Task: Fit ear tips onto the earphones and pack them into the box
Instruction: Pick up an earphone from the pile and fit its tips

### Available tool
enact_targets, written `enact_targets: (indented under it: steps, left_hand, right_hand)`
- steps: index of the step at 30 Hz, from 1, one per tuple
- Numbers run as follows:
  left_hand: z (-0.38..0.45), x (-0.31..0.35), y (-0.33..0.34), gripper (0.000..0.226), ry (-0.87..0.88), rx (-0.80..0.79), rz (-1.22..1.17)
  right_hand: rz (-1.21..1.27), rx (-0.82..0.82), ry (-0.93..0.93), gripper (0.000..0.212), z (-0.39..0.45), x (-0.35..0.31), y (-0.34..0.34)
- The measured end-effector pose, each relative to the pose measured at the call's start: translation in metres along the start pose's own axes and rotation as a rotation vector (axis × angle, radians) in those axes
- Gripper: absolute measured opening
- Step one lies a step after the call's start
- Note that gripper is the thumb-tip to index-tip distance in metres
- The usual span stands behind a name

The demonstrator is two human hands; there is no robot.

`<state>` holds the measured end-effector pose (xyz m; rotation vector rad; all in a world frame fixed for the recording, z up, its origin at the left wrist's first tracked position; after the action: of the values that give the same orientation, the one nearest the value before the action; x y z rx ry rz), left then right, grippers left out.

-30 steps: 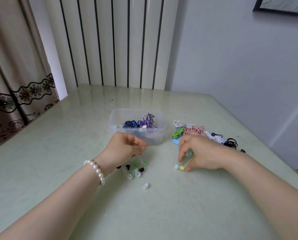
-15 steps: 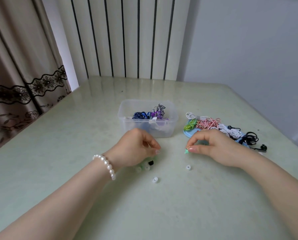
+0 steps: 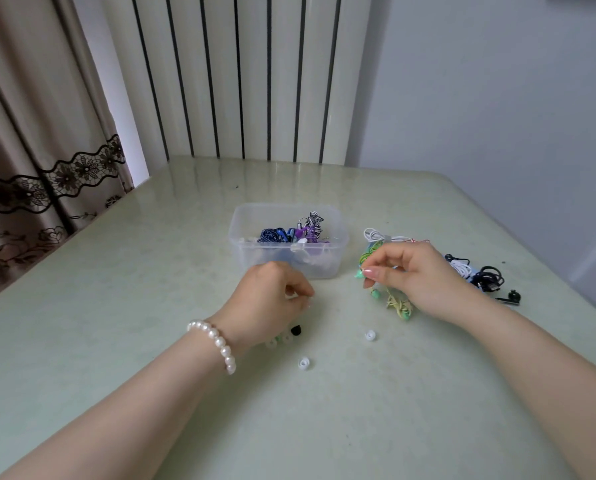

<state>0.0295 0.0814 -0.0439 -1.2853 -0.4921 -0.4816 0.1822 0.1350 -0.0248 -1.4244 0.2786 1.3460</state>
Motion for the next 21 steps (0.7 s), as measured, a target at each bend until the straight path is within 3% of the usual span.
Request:
enact_targets:
  steps: [7, 14, 21]
  left_hand:
    - [0.006, -0.020, -0.001, 0.012, -0.205, -0.001, -0.401]
    - [-0.007, -0.022, 0.024, 0.009, -0.553, -0.183, -1.225]
    - [-0.011, -0.021, 0.040, 0.010, -0.690, -0.250, -1.444]
  right_hand:
    - [0.158, 0.121, -0.018, 0.015, 0.020, -0.021, -0.007]
    - [0.404, 0.182, -0.110, 0.015, 0.012, -0.018, 0.020]
    - [0.363, 0.172, -0.147, 0.015, 0.008, -0.018, 0.022]
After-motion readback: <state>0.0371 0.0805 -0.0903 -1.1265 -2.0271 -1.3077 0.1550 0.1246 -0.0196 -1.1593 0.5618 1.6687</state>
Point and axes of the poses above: each hand's wrist, its own z-axis towards the middle knuckle, its own y-axis out of the palm, x = y × z, the point moved 9 cm from there along z, towards the middle knuckle, and after that the axes turned 6 degrees about -y, right-handed, at the moved point
